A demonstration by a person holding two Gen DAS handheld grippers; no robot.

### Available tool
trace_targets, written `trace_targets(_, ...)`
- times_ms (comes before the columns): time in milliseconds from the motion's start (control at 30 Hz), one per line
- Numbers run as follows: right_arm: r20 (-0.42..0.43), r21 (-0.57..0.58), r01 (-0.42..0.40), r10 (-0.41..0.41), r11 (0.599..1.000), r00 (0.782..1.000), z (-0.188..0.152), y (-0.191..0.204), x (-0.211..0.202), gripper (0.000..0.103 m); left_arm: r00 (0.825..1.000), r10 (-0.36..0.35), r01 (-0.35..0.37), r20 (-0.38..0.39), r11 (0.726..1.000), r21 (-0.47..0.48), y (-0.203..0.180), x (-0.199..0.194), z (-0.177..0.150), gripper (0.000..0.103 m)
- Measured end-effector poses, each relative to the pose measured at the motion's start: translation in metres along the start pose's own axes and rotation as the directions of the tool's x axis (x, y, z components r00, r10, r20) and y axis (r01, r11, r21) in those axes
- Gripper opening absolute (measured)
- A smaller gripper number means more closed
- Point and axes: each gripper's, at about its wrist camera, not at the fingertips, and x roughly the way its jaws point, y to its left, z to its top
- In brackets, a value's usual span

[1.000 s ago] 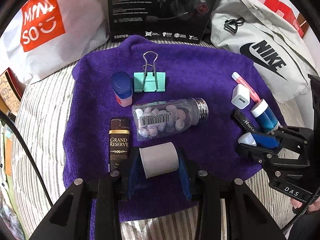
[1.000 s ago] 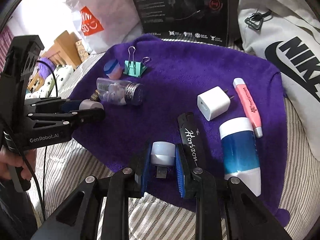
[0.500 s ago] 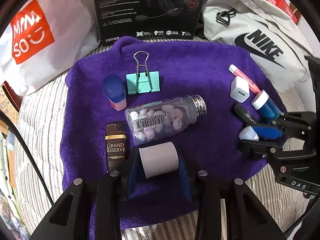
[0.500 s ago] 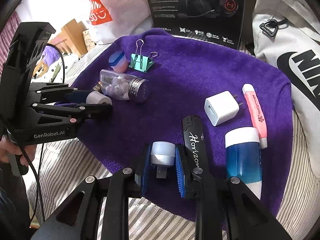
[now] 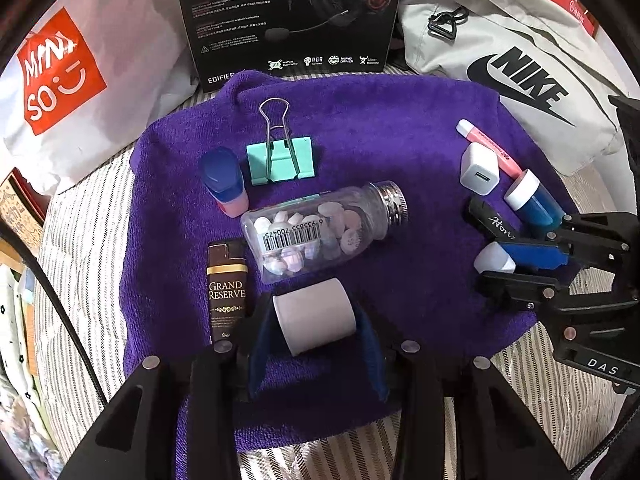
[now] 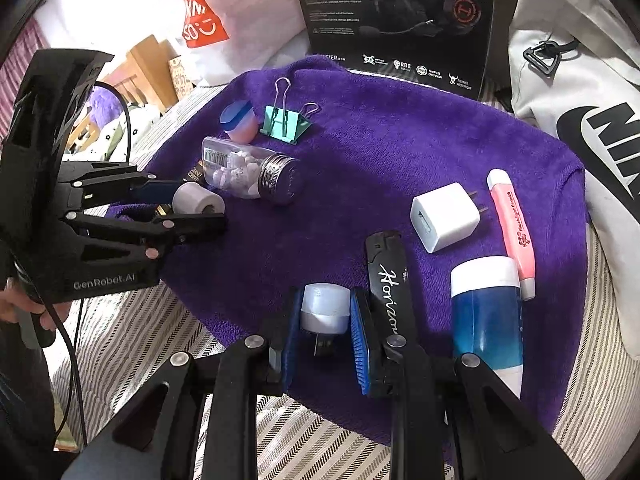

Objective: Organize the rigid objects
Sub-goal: 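Set the tape roll on the towel with left while right places the USB light there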

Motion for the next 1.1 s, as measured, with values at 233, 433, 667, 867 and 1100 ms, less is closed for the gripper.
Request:
trace_targets(233, -0.007, -0.007, 0.008, -0.008, 1.000, 1.000, 0.001, 0.002, 0.000, 0.025, 1.000, 0.003, -0.003, 0.002, 1.000, 0.012, -0.004, -0.002, -0.004, 0.047)
trace_targets(433, -0.007, -0.005, 0.009, -0.010, 1.000, 1.000, 0.001, 0.002, 0.001, 0.025, 1.000, 0.004, -0.004, -0.005, 1.000, 0.004, -0.004, -0.003, -0.004, 0.048)
trace_targets(667, -0.016, 0.012, -0.008, 0.008, 1.000, 1.000, 0.002, -0.001, 0.000, 0.027, 1.000, -0.008, 0.008, -0.023, 1.000, -0.018, 0.001, -0.006, -0.008, 0.056)
trace_targets(867, -0.038, 0.056, -0.012, 0.014, 0.998, 0.999, 0.002, -0.004, -0.002, 0.032, 0.999, -0.036, 0.034, -0.032, 0.997, -0.063, 0.006, -0.012, -0.010, 0.061)
trace_targets(1100, -0.050, 0.098, 0.007, -0.002, 0.995, 0.999, -0.001, -0.011, -0.011, 0.045, 0.999, -0.026, 0.024, -0.022, 0.994, -0.105, 0.011, -0.027, -0.020, 0.071)
